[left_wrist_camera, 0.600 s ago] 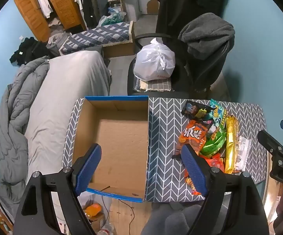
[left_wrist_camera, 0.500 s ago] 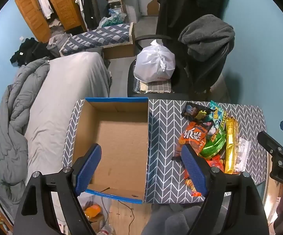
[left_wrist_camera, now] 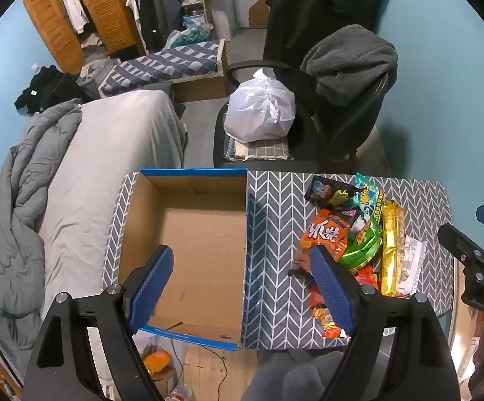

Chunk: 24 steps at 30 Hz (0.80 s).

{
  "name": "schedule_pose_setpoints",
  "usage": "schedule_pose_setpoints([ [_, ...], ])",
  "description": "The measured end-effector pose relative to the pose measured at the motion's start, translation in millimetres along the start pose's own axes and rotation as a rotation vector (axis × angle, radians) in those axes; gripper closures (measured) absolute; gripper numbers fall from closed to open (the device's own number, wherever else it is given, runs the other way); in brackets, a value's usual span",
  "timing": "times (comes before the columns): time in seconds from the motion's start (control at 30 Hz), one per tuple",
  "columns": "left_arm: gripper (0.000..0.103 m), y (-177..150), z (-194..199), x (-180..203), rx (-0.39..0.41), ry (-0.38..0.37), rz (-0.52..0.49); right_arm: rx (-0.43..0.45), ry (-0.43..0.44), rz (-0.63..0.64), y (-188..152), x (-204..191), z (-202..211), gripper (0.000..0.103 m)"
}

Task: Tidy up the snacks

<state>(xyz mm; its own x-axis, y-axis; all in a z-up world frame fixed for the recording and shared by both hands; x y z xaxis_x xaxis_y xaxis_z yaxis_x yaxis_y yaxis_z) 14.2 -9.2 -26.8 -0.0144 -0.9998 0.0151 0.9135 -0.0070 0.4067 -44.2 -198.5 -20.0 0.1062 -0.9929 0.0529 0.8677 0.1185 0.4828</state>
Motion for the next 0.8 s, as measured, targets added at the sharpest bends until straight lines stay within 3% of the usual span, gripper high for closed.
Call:
schedule_pose_setpoints([
  [0.8,0.018,-1.9,-3.4,7.4,-0.018,-0.005,0.0,-0.013,0.01,-0.009,-5.1,5.1,-3.7,0.002],
])
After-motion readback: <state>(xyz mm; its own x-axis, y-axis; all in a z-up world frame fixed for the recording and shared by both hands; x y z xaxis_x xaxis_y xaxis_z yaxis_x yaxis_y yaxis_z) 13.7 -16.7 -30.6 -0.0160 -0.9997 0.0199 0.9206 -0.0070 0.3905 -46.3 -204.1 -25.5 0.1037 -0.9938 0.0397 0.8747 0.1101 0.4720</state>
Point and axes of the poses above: each gripper's, at about its wrist camera, not at the fingertips, and z roughly against the way its jaws point, x to its right, y to its top, the point moved 3 cm from there along -z, roughly the way its jaws point, and after that the axes turned 14 degrees about z, right-handed, at the moved point
